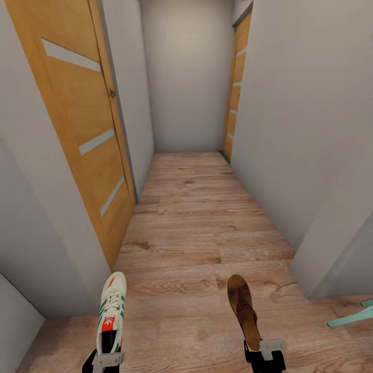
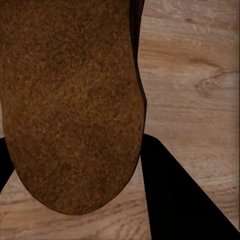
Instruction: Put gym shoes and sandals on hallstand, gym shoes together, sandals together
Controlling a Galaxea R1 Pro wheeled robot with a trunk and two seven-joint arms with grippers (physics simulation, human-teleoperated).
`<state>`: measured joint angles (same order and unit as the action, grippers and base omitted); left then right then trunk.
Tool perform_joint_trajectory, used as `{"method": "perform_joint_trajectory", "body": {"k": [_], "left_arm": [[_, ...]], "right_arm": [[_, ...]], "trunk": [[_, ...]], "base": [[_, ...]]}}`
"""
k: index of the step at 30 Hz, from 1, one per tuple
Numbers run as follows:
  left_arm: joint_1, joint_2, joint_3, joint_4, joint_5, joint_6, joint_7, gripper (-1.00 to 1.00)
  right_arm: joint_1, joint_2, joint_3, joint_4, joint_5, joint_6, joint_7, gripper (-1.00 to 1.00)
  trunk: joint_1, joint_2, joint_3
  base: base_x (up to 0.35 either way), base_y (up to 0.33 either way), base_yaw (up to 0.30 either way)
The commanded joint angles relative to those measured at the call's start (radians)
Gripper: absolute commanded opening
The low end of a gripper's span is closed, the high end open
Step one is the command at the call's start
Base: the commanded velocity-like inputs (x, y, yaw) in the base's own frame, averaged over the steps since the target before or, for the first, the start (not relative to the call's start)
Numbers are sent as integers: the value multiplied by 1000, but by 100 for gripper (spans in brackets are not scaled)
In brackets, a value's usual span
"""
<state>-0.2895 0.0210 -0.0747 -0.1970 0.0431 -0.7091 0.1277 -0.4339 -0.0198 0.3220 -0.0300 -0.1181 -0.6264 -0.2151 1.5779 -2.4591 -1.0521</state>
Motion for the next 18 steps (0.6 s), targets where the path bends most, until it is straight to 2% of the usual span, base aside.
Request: {"method": "perform_joint_trajectory", "body": {"k": [1,10,13,18], "left_arm": [[0,0,-8,1,4,-3,6,-100],[0,0,-8,1,4,-2,6,-100],[0,0,-8,1,5,-2,6,-100],[0,0,-8,1,7,-1,6,-100]], "right_arm": [[0,0,9,0,-14,-3,0,-100],[0,1,9,-1,-14,-3,0,-100],[0,0,8,-3,-15,-3,0,-100],[0,-13,3,-6,-15,-3,0,-100]], "trunk": [[-4,7,4],[-39,70,36],[-39,70,36],[-58,105,52]], "base": [[0,0,0],[0,0,0],[0,0,0],[0,0,0]]}}
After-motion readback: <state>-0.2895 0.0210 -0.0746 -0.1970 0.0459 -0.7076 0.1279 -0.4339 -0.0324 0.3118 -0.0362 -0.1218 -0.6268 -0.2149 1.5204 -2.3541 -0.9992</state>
